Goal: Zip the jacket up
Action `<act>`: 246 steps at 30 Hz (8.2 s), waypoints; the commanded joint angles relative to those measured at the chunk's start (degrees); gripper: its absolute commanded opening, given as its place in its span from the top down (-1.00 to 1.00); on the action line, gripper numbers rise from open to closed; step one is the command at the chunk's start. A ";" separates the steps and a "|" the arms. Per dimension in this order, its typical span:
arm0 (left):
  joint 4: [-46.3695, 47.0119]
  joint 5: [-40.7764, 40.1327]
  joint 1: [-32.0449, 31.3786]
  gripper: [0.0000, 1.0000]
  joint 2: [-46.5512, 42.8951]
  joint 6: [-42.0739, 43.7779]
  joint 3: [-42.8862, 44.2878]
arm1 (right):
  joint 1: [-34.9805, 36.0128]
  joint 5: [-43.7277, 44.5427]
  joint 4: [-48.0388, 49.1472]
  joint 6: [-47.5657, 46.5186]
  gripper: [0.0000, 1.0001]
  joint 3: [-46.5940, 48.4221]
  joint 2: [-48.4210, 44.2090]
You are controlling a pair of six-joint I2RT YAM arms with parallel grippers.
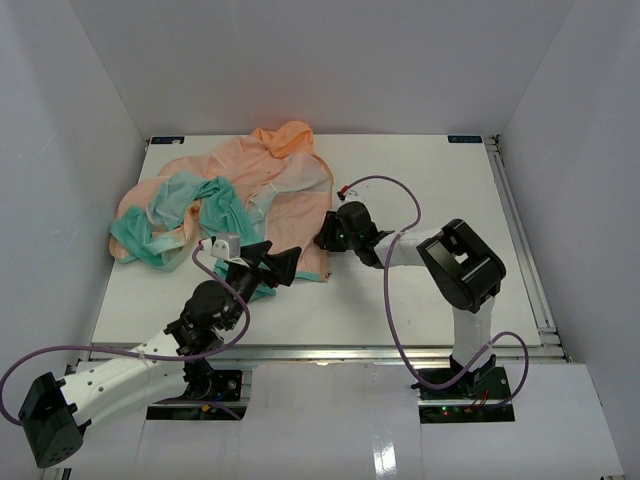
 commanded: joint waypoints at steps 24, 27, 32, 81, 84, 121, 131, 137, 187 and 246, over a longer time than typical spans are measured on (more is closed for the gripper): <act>1.56 1.51 -0.37 -0.95 5.03 0.17 0.97 | -26.95 4.68 -36.33 -15.19 0.84 -7.68 -35.44; 1.56 1.56 -0.31 -0.95 5.80 0.14 1.23 | -16.21 5.75 -35.65 -15.75 0.84 -4.97 -34.08; 1.62 0.86 -0.31 -0.95 5.67 0.23 0.96 | -4.57 5.63 -33.81 -14.37 0.69 -1.21 -25.99; 5.52 32.12 3.03 -0.06 56.40 -7.97 23.79 | 0.88 4.77 -10.98 -9.34 0.26 -37.21 -47.61; 7.24 34.24 3.03 -0.01 59.49 -7.87 24.84 | 0.97 5.17 -10.14 -8.95 0.25 -38.33 -49.04; 6.85 33.18 3.03 -0.03 69.15 -14.11 33.06 | 1.12 8.52 -12.11 -8.75 0.24 -40.47 -56.30; 1.18 32.35 2.98 0.00 71.71 -14.58 37.14 | 1.06 8.58 -12.55 -8.86 0.24 -40.44 -57.57; -1.67 29.43 3.03 0.01 71.60 -15.83 37.68 | 1.06 8.73 -12.69 -8.87 0.24 -40.53 -57.87; 27.56 60.73 6.63 1.00 60.49 -8.82 25.11 | -2.02 -5.80 1.44 -20.16 0.09 -45.80 -57.96; 24.48 58.01 8.31 1.00 57.24 -8.82 24.34 | -2.02 -10.78 7.19 -17.39 0.57 -51.15 -62.54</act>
